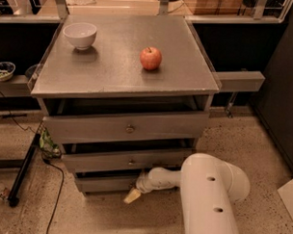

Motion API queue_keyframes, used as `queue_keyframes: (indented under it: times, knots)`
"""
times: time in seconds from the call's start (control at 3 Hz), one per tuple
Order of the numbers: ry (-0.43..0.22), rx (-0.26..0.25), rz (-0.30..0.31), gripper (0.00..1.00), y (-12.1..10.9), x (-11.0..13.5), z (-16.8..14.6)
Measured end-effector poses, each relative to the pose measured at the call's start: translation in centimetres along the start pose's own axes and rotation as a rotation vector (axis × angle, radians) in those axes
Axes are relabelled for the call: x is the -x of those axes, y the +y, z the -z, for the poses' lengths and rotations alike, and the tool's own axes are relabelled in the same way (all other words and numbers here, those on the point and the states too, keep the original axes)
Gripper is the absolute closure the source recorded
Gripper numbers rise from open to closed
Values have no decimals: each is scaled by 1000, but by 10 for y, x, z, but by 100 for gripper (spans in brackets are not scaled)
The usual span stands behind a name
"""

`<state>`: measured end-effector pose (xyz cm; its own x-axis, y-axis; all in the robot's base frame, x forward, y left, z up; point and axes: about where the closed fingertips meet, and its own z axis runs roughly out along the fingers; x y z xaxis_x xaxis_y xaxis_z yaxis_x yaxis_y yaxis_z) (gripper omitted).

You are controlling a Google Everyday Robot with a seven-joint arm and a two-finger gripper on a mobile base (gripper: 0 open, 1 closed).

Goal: Open bottom drawer

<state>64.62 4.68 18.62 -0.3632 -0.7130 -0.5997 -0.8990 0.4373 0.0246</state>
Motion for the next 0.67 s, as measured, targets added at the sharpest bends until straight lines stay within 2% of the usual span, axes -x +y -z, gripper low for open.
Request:
queue_keyframes:
  times: [0.33,0.67]
  knots:
    - [-48,68,-51,0,16,-8,17]
    - [-84,104,-88,0,31,-16,36]
